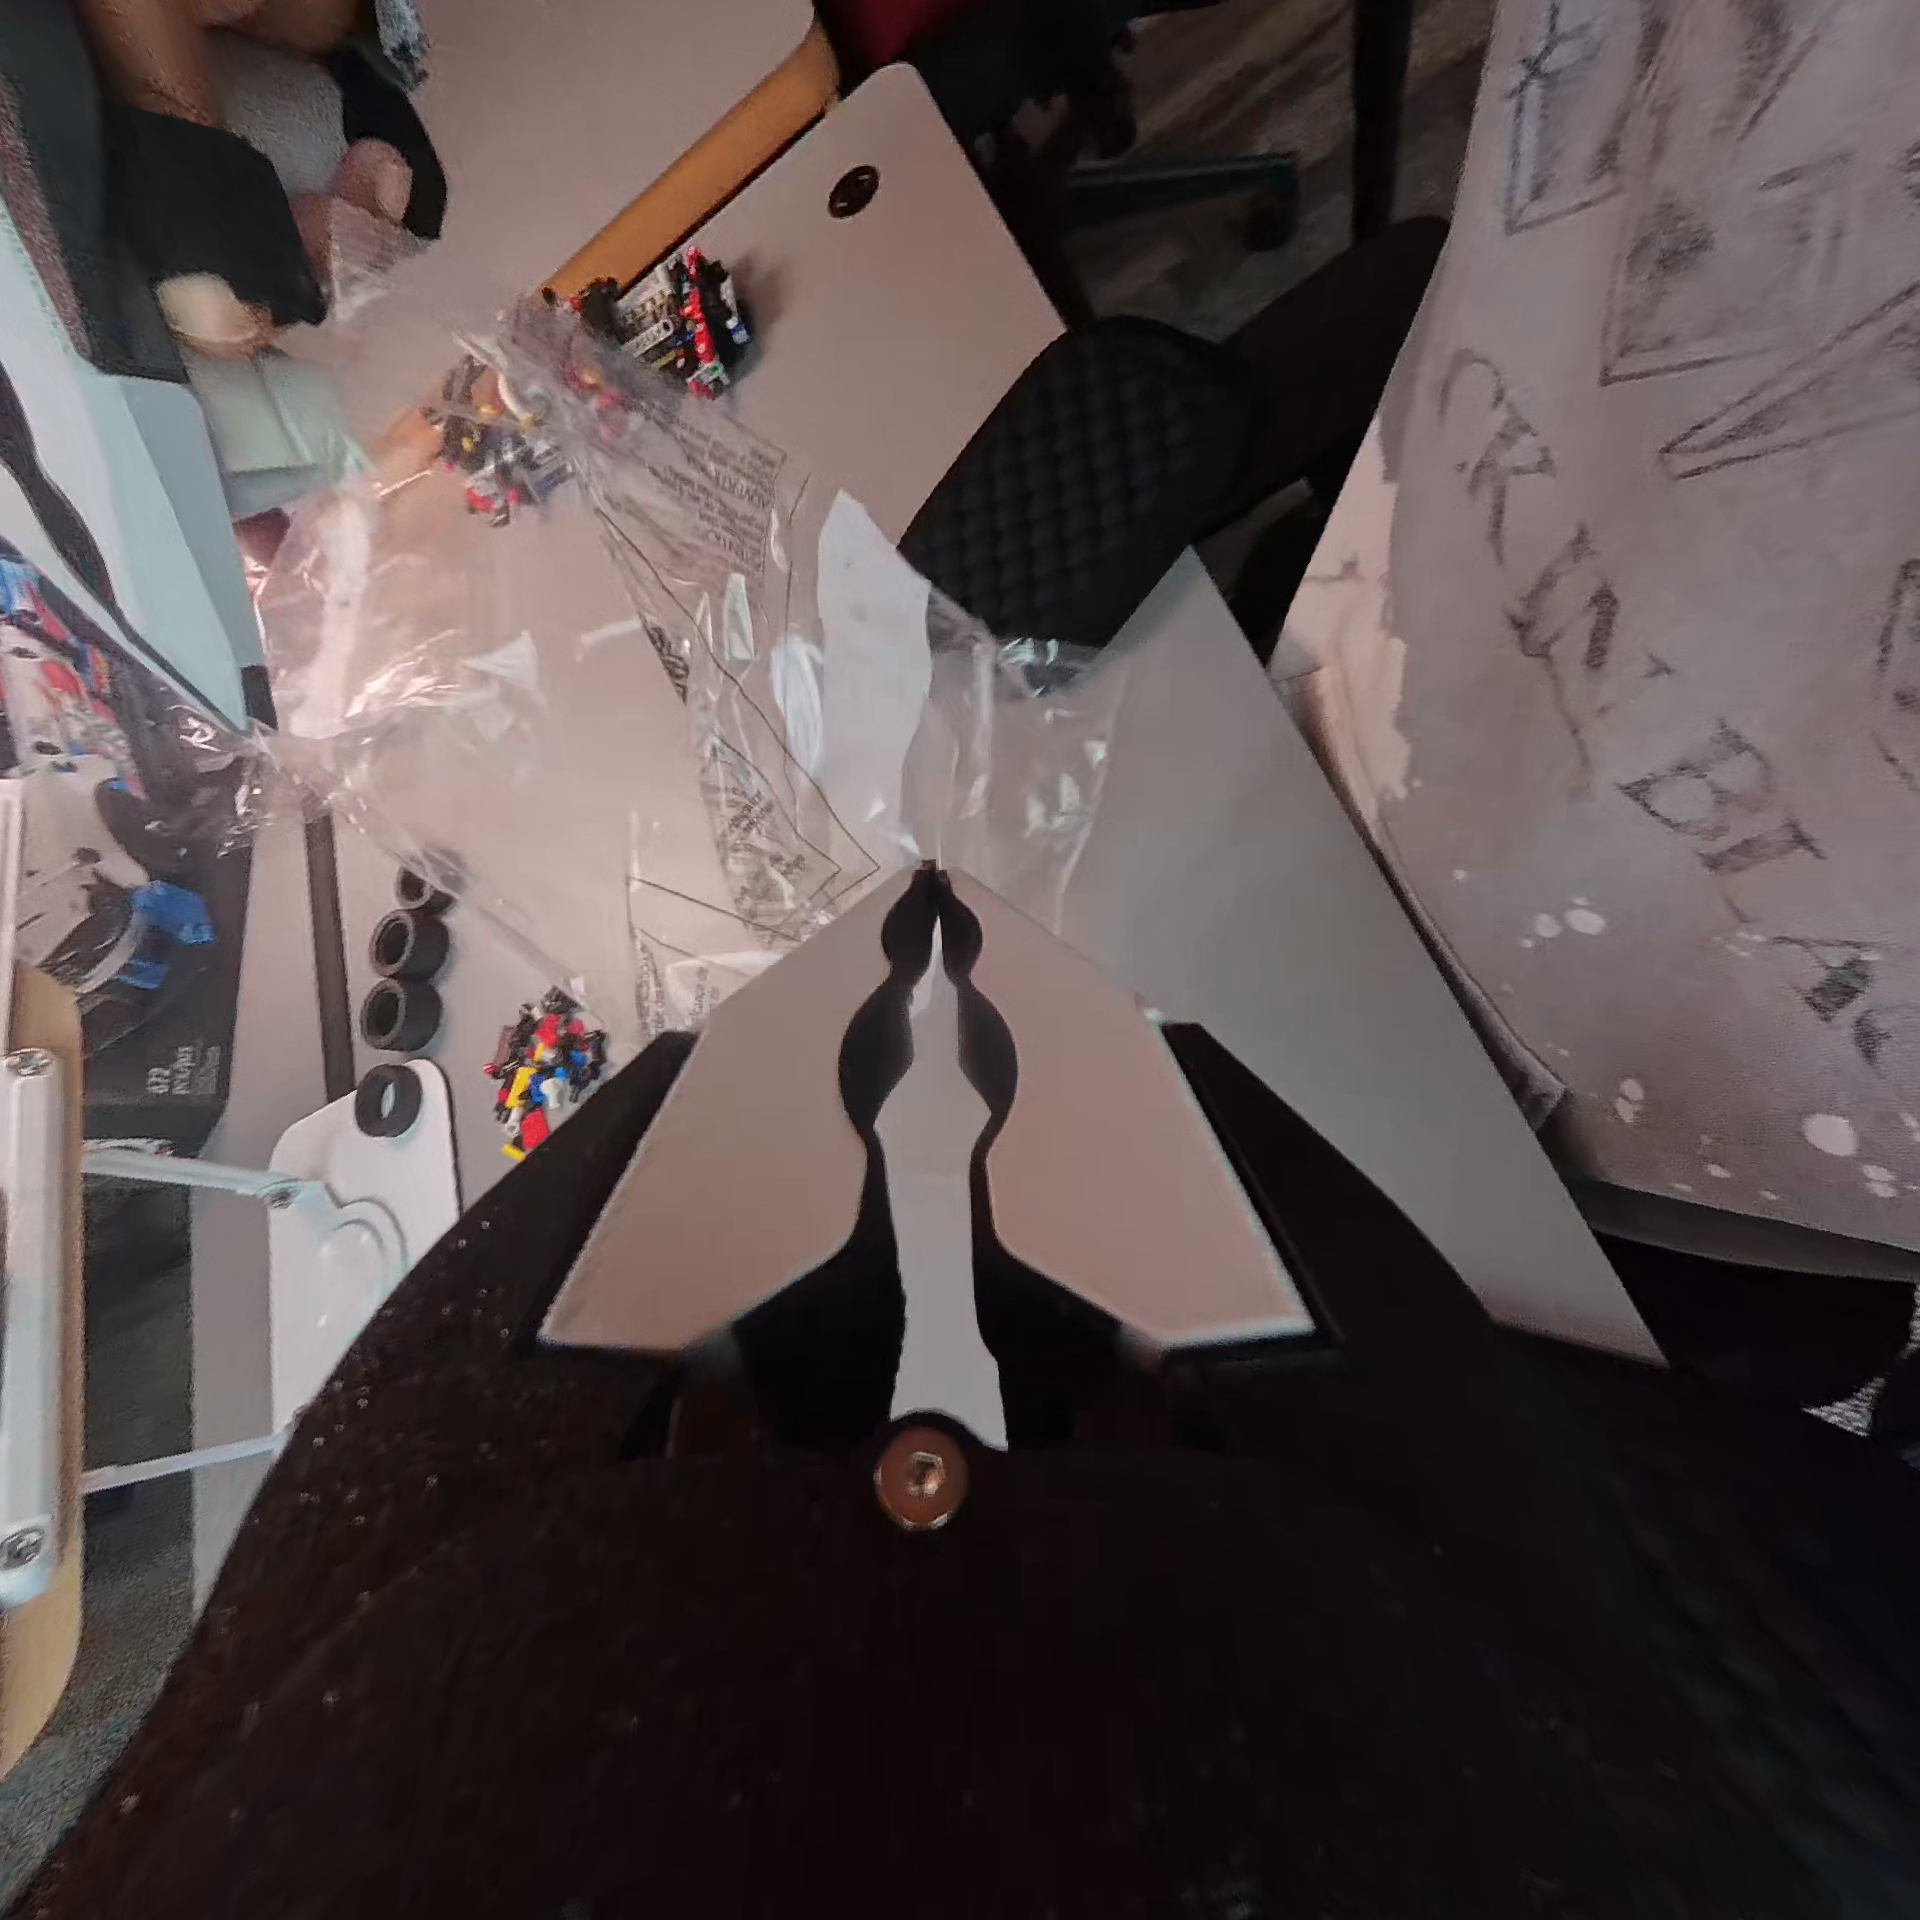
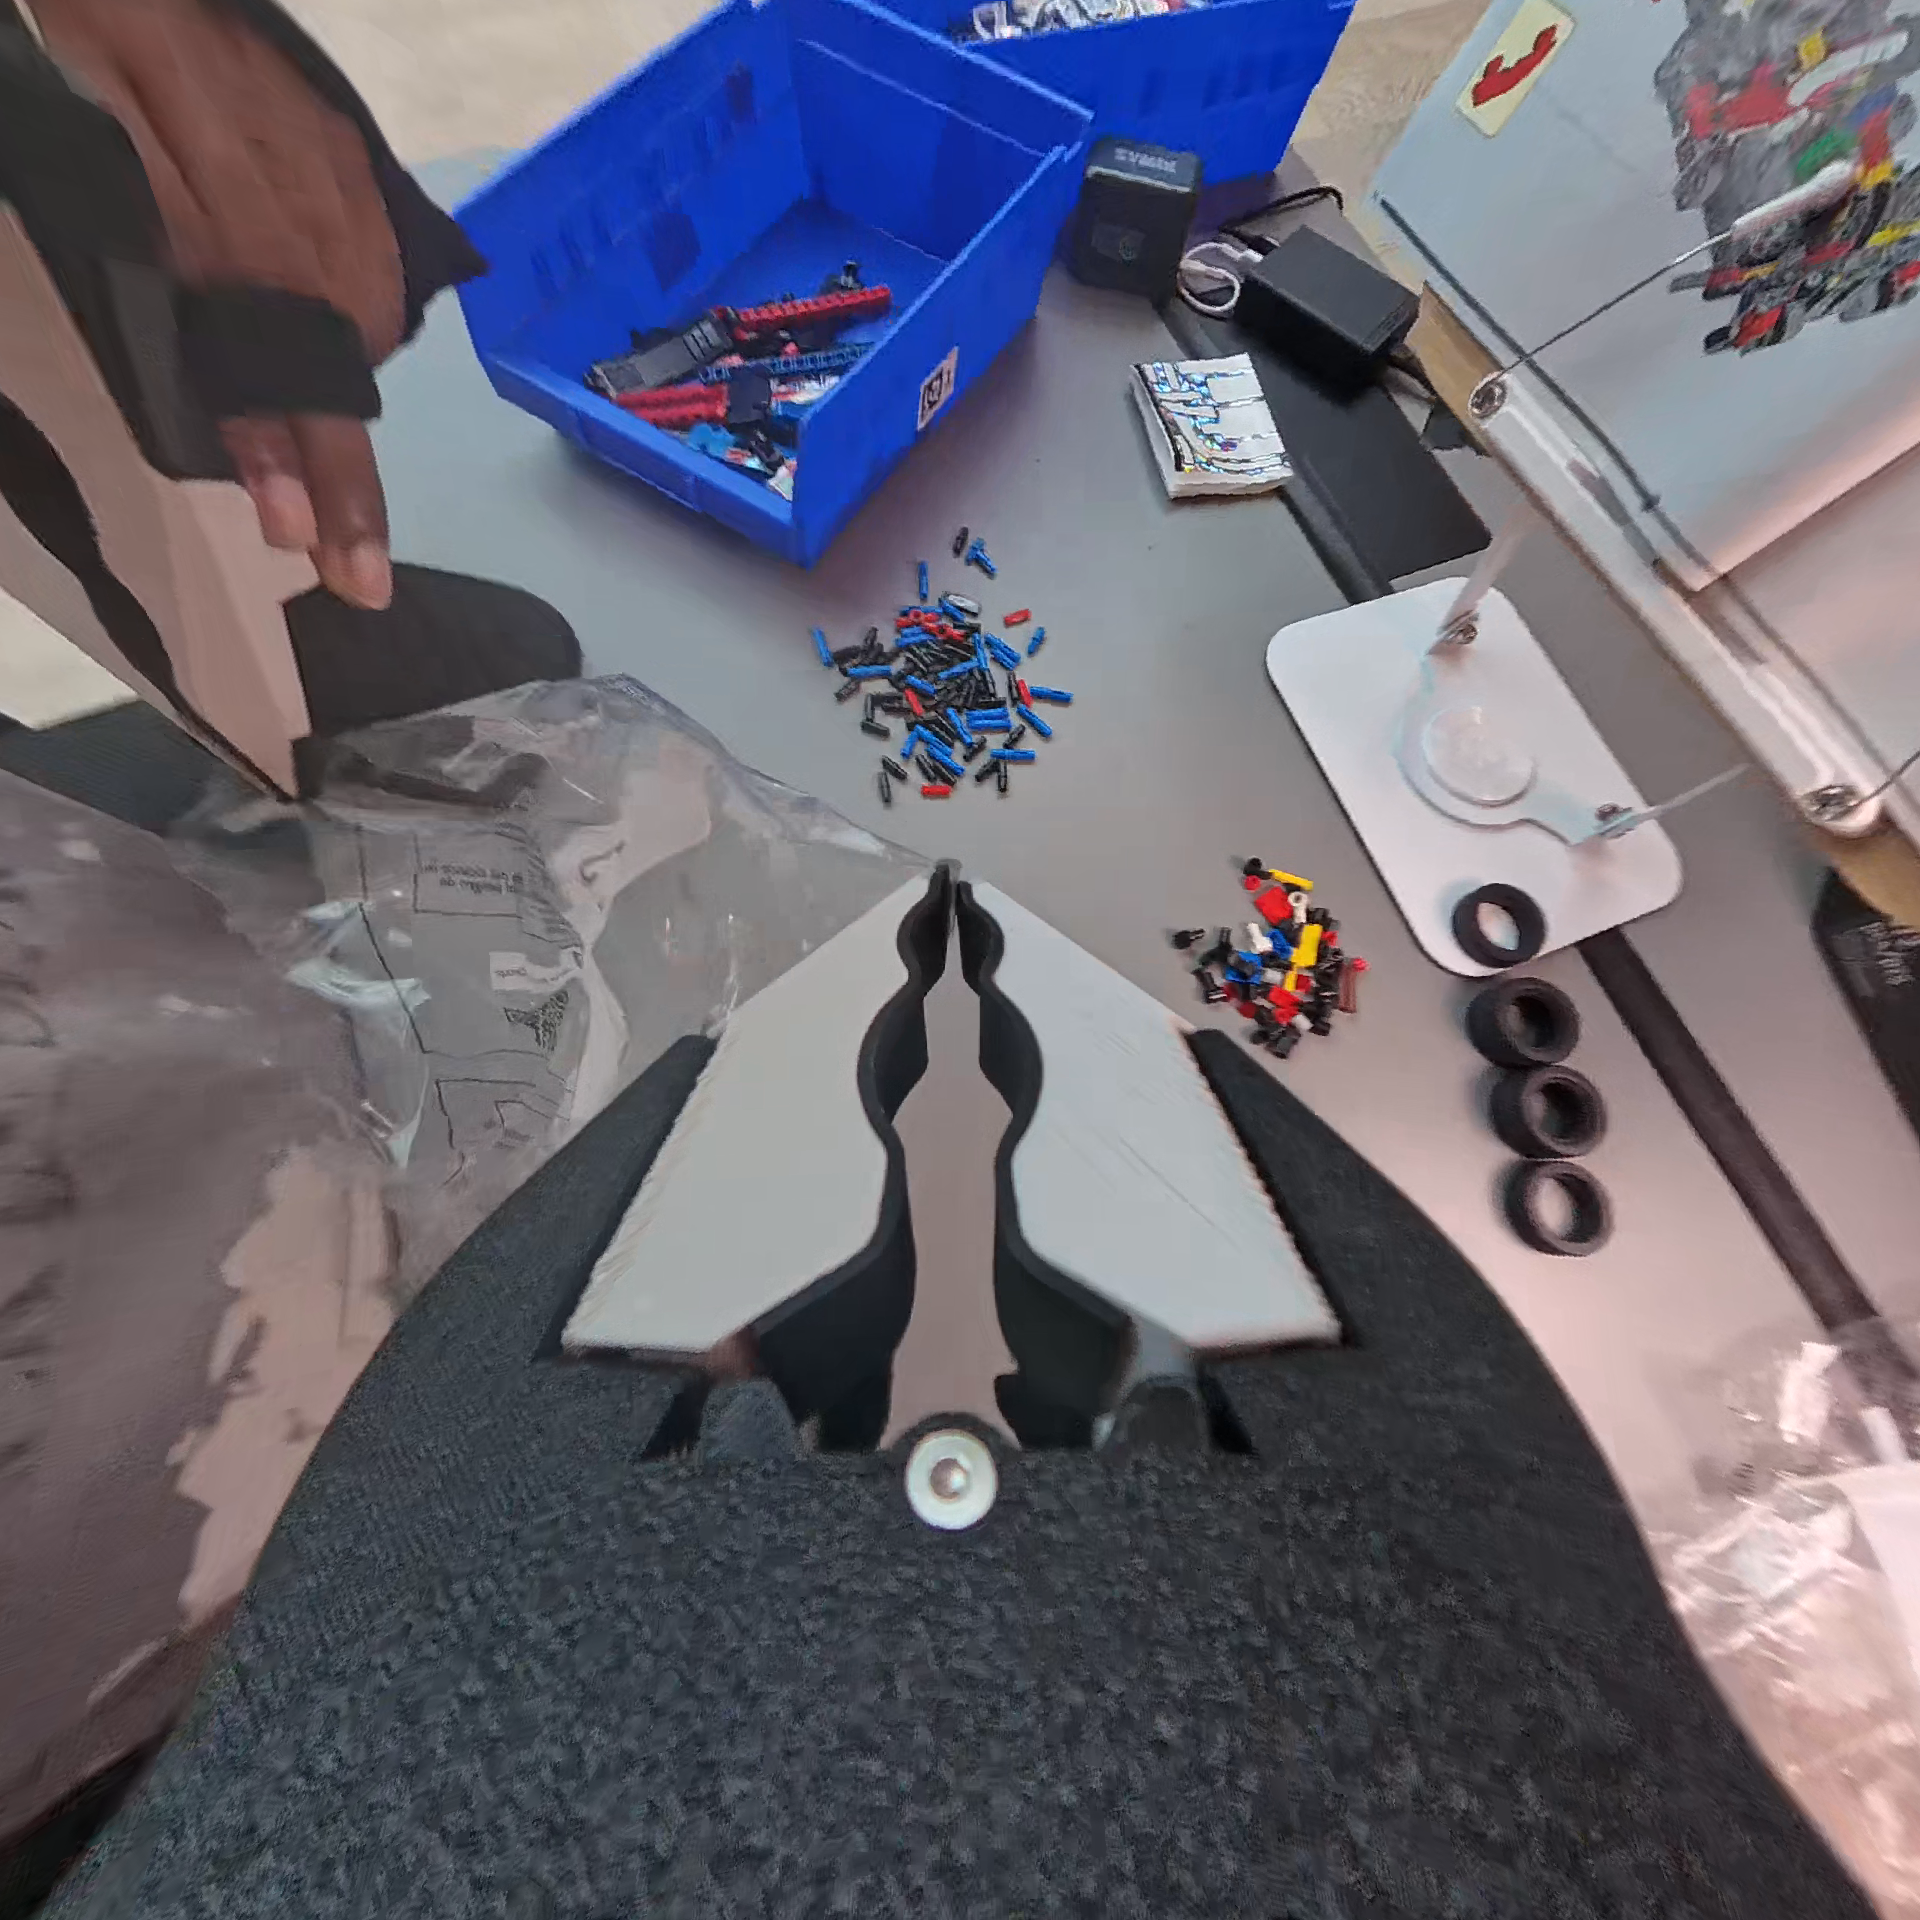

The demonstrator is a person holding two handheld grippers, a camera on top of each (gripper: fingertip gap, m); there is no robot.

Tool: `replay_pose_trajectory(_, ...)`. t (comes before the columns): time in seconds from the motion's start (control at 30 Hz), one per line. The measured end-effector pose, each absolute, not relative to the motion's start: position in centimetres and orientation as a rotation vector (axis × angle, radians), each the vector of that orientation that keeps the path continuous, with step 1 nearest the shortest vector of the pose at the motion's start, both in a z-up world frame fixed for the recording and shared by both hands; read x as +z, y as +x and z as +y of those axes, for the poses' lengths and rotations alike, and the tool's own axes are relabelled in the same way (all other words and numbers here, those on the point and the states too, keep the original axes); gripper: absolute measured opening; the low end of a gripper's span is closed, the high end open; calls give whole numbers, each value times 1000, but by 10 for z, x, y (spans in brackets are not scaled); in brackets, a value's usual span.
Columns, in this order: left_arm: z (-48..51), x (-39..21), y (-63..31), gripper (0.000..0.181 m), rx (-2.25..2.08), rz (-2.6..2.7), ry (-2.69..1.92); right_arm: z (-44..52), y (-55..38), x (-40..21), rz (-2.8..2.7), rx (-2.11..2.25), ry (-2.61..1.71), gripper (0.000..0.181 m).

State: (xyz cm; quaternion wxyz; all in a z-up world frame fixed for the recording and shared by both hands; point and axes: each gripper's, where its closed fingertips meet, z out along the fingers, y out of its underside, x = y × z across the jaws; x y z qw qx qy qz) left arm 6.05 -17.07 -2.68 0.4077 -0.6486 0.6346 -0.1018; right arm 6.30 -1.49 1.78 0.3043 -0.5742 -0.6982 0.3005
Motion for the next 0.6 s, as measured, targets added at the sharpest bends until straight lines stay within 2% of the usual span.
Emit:
replay_pose_trajectory(0.03,-176,-24,62,0,-315,1602,-1627,-18,63,16,-1887,740,-1481,1)
replay_pose_trajectory(0.17,-165,-4,57,0,-410,1488,-1627,-30,65,-3,-2023,588,-1417,9)
replay_pose_trajectory(0.3,-144,-1,46,0,-405,1401,-1687,-45,59,19,-1992,721,-1329,18)
replay_pose_trajectory(0.47,-124,-2,43,0,-400,1359,-1735,-85,62,46,-2086,801,-1094,6)
replay_pose_trajectory(0.5,-121,-2,44,0,-402,1361,-1740,-94,62,43,-2114,788,-1086,0)
replay_pose_trajectory(0.6,-113,-1,47,0,-409,1354,-1755,-104,60,17,-2196,722,-1202,0)
